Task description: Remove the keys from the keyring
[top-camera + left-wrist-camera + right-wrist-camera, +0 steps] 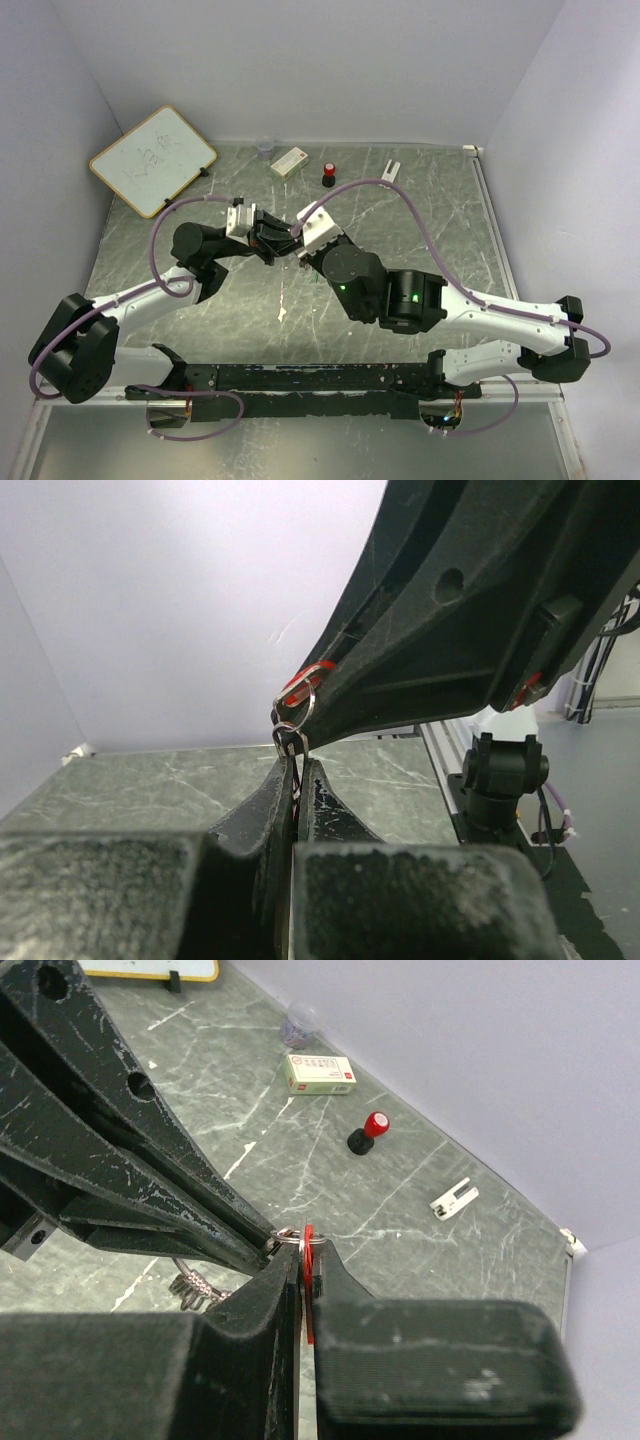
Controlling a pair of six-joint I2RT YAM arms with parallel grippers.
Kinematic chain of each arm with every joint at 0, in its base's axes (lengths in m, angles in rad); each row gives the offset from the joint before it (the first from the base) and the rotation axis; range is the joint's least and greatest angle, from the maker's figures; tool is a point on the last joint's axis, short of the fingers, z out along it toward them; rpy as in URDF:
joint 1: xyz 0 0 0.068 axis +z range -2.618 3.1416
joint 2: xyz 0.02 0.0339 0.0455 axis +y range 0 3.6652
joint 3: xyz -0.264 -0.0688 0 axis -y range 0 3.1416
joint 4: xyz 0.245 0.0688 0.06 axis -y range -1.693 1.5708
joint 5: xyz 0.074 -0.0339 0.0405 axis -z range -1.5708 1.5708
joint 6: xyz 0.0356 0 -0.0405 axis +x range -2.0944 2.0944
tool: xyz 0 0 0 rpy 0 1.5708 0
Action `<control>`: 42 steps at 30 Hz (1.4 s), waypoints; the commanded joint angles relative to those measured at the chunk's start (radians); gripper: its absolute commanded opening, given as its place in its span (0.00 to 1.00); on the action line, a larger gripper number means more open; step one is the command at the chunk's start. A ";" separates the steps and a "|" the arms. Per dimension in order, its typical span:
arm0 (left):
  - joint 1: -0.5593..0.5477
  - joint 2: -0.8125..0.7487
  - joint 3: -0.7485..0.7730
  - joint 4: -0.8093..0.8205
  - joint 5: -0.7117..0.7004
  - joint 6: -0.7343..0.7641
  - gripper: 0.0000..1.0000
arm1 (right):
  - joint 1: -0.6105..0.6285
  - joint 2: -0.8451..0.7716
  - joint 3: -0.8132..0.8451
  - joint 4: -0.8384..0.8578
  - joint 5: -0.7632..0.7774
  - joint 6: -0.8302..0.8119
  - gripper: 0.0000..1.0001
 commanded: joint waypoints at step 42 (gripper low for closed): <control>-0.007 -0.249 -0.030 -0.283 0.228 0.325 0.07 | -0.021 0.097 0.441 -0.660 -0.118 0.510 0.00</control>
